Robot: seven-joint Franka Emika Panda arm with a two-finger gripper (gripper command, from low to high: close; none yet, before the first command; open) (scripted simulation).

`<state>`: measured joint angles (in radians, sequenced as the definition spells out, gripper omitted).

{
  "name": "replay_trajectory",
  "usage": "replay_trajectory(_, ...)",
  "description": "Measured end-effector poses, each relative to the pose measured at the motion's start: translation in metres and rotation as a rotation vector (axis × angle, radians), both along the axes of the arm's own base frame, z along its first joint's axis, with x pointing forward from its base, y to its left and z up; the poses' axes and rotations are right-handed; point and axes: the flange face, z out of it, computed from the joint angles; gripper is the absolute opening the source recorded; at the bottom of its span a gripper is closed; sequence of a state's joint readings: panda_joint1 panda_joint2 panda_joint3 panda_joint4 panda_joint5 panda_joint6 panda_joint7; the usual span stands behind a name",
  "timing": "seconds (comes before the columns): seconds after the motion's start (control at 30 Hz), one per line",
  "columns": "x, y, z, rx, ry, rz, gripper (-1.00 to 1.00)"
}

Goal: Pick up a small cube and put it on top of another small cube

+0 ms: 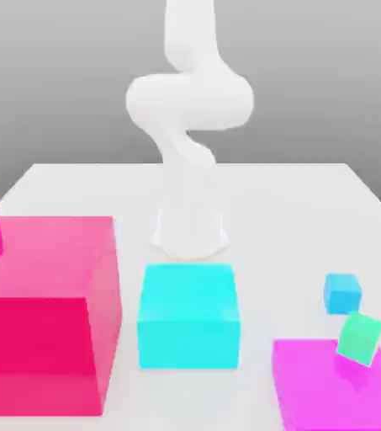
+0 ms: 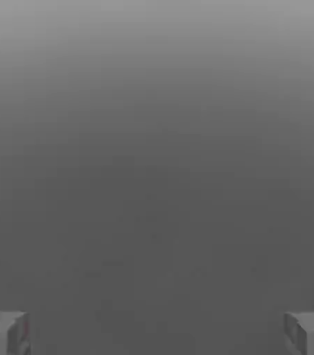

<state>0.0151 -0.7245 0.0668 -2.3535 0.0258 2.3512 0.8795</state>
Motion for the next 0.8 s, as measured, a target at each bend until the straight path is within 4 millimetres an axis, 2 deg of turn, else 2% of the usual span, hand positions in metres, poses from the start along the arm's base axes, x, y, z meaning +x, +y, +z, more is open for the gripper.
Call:
replay_trajectory(0.07,0.020,0.038,-0.049,0.027,0.076,0.002,0.00)
replay_trajectory(0.13,0.030,0.074,-0.099,0.047,0.150,0.001,0.00)
replay_trajectory(0.2,0.032,0.109,-0.149,0.062,0.223,-0.001,0.00)
replay_trajectory(0.3,0.020,0.156,-0.223,0.073,0.333,-0.009,0.00)
replay_trajectory(0.37,0.003,0.183,-0.271,0.074,0.405,-0.017,0.00)
replay_trajectory(0.47,-0.035,0.216,-0.338,0.064,0.509,-0.034,0.00)
replay_trajectory(0.57,-0.083,0.238,-0.400,0.042,0.609,-0.055,0.00)
replay_trajectory(0.63,-0.123,0.249,-0.436,0.016,0.673,-0.060,0.00)
replay_trajectory(0.7,-0.147,0.252,-0.461,0.003,0.709,-0.068,0.00)
replay_trajectory(0.8,-0.149,0.252,-0.483,0.009,0.721,-0.084,0.00)
